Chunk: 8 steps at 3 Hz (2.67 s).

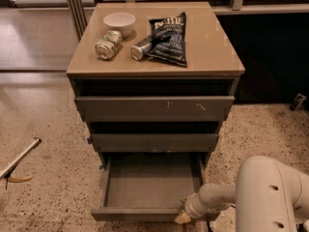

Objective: Open bottom drawer

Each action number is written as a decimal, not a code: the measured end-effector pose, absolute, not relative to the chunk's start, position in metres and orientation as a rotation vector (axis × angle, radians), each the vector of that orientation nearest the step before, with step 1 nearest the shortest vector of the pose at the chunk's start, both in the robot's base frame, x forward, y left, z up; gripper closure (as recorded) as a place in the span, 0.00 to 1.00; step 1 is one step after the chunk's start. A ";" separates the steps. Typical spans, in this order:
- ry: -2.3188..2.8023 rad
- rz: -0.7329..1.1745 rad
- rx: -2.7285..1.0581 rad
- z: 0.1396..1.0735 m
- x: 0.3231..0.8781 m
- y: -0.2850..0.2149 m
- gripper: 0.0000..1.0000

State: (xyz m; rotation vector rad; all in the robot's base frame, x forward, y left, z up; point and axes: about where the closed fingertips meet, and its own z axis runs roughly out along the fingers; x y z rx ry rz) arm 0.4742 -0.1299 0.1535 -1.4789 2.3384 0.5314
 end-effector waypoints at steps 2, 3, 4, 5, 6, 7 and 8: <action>2.280 0.596 -1.553 0.156 0.438 -0.127 0.87; 2.242 0.650 -1.609 0.155 0.410 -0.124 0.84; 2.242 0.650 -1.609 0.158 0.410 -0.124 0.61; 2.242 0.650 -1.609 0.158 0.410 -0.124 0.38; 2.242 0.650 -1.609 0.158 0.410 -0.124 0.14; 2.242 0.651 -1.610 0.157 0.410 -0.124 0.00; 2.242 0.651 -1.610 0.157 0.410 -0.124 0.00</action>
Offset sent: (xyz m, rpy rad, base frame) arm -0.1358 0.0072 0.0112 0.1008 0.0435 0.2671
